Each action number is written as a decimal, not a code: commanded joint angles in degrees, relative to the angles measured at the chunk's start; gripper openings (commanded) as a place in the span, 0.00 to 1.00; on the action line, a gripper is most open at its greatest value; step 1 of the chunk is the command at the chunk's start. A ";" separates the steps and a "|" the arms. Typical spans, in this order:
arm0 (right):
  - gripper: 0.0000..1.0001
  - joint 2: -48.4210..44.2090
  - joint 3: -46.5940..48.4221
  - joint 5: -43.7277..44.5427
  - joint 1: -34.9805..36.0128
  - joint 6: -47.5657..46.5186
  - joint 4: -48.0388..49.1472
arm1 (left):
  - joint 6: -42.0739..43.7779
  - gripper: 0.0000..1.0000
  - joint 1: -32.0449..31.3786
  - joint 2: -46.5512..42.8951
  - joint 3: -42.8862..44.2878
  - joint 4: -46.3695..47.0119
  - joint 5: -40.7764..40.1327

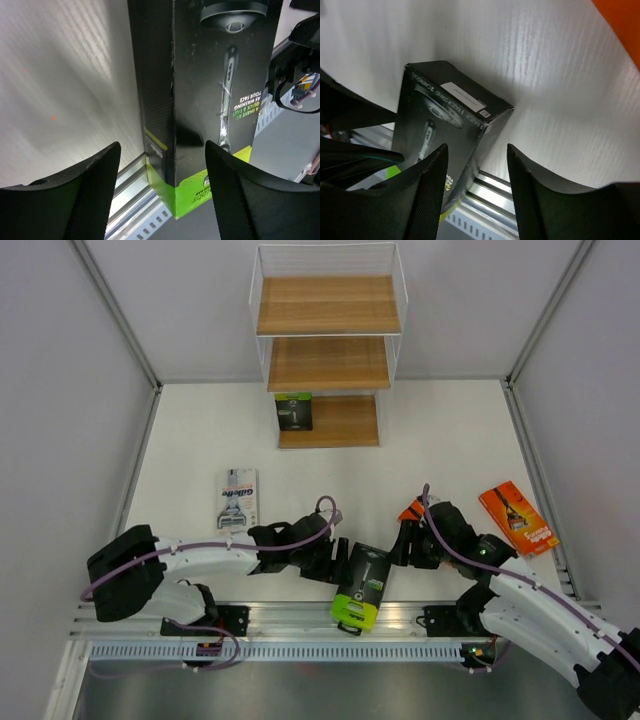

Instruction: Place and organize the shaving razors onto the shelf

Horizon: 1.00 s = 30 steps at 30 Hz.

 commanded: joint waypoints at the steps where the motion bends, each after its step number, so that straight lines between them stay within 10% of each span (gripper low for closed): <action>1: 0.56 -3.25 -2.69 -3.40 0.75 7.62 5.35 | -0.08 0.73 -0.20 2.44 3.76 5.07 1.86; 16: 0.42 14.75 -2.98 -0.26 7.34 11.09 25.79 | 3.87 0.49 1.64 11.05 11.94 7.54 0.72; 30: 0.31 43.31 11.25 11.17 7.26 17.50 44.69 | 17.14 0.42 26.51 25.97 28.88 12.20 14.41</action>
